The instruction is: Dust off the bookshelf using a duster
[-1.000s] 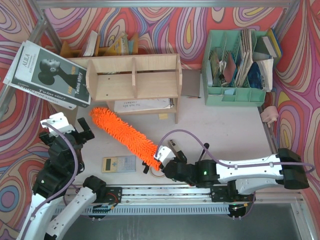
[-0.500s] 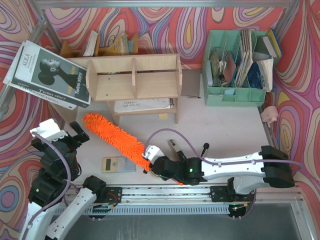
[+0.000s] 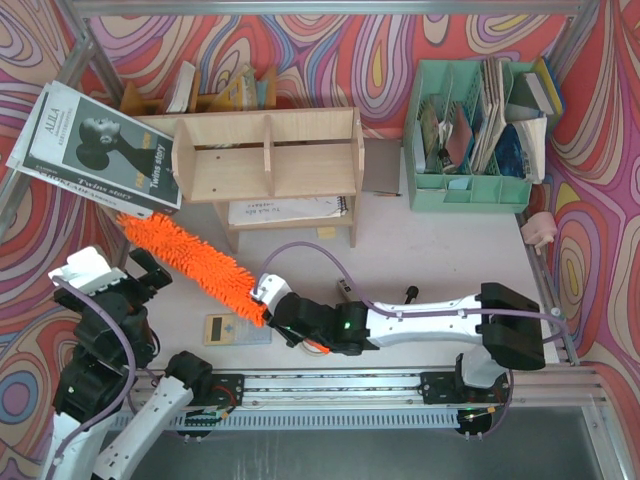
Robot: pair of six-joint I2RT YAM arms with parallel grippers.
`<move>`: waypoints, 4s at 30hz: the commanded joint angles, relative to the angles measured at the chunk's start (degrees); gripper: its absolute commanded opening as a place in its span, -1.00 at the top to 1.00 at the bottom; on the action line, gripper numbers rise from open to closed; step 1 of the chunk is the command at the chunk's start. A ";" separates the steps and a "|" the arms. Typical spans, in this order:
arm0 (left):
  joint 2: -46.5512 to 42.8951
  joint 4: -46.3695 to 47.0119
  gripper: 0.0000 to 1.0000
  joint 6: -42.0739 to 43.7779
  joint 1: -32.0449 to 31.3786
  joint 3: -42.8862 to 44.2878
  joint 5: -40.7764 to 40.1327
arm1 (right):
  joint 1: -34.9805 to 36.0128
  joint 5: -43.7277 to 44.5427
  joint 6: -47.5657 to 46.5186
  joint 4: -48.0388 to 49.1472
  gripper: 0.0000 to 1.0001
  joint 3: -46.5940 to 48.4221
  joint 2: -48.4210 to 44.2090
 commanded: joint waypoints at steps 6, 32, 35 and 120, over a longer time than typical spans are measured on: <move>-2.36 2.09 -0.97 0.14 0.23 -1.23 -2.05 | -2.41 -0.79 -2.21 7.90 1.00 6.28 4.31; -0.34 2.08 -0.97 0.42 0.26 -1.08 -0.25 | -2.44 1.74 10.50 6.27 1.00 9.26 5.45; -0.15 2.08 -0.97 0.41 0.20 -1.04 -0.25 | -0.02 2.83 7.39 6.18 1.00 10.98 6.66; 0.85 1.92 -0.97 0.32 0.26 -1.04 -0.16 | 2.12 1.22 7.65 0.57 1.00 13.16 10.80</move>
